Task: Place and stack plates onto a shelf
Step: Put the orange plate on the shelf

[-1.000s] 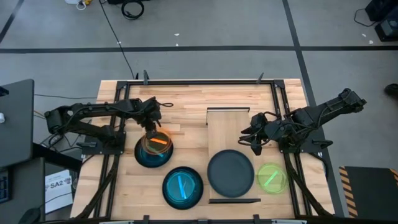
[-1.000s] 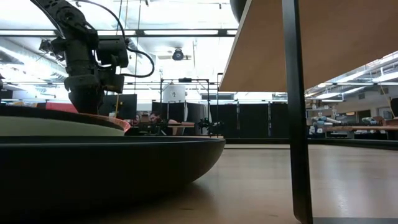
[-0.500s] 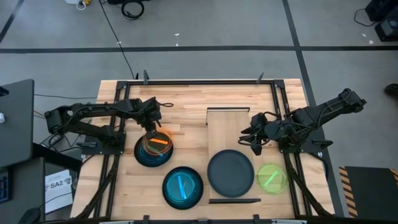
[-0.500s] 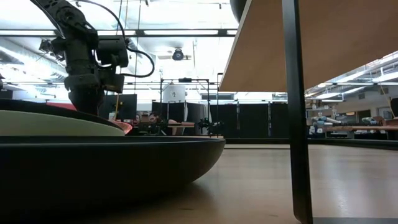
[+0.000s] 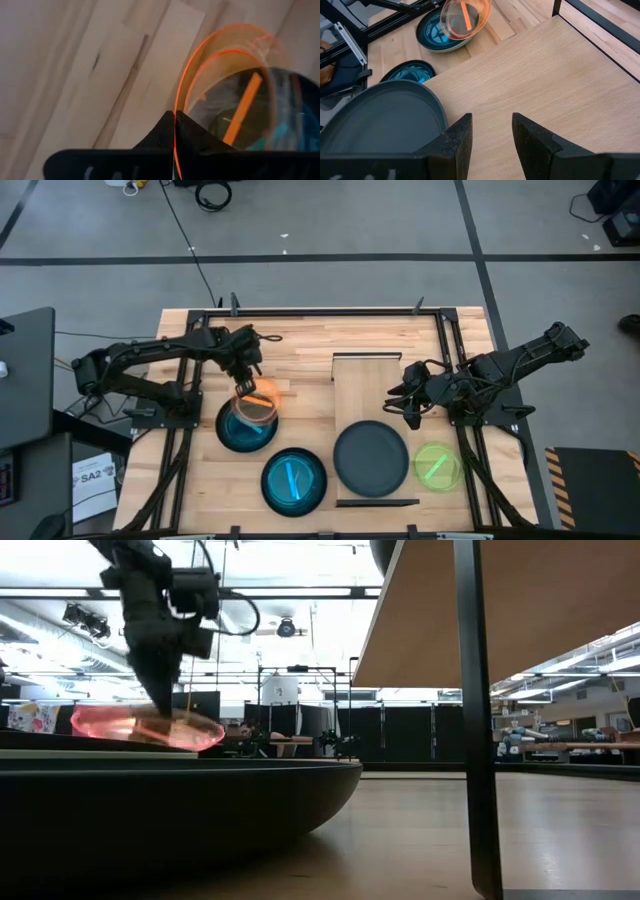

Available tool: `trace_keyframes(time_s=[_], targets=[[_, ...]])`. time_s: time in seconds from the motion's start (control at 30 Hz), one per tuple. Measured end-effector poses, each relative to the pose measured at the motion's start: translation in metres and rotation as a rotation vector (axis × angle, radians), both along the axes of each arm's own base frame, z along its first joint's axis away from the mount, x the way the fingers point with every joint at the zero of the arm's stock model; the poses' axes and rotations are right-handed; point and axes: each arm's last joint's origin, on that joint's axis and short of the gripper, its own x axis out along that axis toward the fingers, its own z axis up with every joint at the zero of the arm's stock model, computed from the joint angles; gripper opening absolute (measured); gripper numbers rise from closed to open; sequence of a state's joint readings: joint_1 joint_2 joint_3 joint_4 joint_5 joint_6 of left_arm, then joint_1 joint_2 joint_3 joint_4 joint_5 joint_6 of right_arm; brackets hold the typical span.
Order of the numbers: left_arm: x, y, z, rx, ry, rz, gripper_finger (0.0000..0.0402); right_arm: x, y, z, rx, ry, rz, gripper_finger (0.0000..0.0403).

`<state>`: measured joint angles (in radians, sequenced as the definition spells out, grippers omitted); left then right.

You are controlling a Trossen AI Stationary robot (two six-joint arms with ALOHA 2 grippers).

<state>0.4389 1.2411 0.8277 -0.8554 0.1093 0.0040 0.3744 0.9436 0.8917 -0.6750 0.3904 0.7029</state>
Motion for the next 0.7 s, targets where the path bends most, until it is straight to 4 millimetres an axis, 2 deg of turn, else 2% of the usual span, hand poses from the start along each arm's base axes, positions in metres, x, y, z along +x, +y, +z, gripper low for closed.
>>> trace_keyframes(time_s=[0.47, 0.6, 0.7], targets=[[0.018, 0.008, 0.088, 0.077, -0.195, 0.03, 0.0008, 0.0, 0.0, 0.0, 0.0, 0.0, 0.0, 0.0145], [0.021, 0.01, 0.105, 0.084, -0.262, 0.072, 0.0008, 0.0, 0.0, 0.0, 0.0, 0.0, 0.0, 0.0145], [0.025, 0.011, 0.11, 0.083, -0.317, 0.114, 0.0008, 0.0, 0.0, 0.0, 0.0, -0.001, 0.0, 0.0145]])
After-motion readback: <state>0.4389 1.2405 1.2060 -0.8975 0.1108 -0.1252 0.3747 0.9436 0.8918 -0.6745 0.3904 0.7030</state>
